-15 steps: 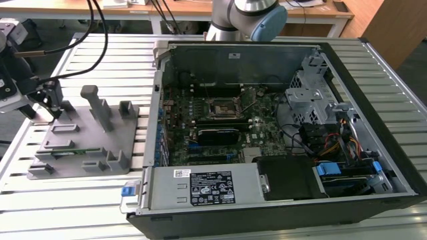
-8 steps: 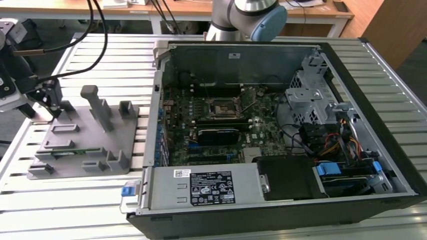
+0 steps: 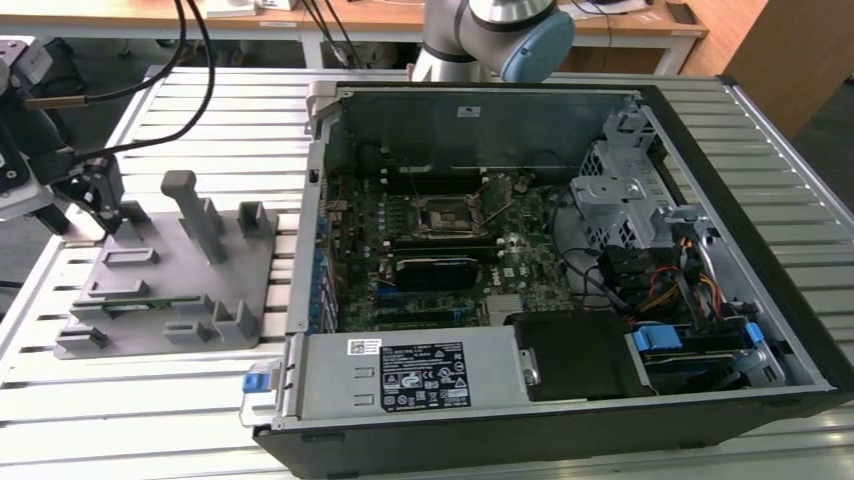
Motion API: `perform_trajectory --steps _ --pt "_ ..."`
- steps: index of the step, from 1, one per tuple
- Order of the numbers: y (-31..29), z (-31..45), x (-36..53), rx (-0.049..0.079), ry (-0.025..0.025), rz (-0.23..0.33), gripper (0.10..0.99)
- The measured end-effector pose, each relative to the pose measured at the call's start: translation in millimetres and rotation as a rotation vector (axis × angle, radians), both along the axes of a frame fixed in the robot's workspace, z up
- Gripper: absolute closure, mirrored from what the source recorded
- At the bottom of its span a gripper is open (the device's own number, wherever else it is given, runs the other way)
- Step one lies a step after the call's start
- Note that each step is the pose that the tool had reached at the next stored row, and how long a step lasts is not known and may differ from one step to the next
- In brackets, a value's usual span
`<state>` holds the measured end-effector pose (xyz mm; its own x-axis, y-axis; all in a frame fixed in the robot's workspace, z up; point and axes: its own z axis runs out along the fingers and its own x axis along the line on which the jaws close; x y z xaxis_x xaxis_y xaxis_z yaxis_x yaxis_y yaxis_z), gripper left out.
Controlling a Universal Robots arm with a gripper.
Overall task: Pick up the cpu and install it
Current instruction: 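Pick up the cpu and move it towards the insertion slot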
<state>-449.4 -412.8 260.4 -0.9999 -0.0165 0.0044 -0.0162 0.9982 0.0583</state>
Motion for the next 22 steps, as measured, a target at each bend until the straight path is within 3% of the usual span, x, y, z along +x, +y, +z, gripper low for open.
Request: perform_trajectory --steps 22 --pt "0.2 7.0 0.0 0.000 0.0001 0.000 0.545"
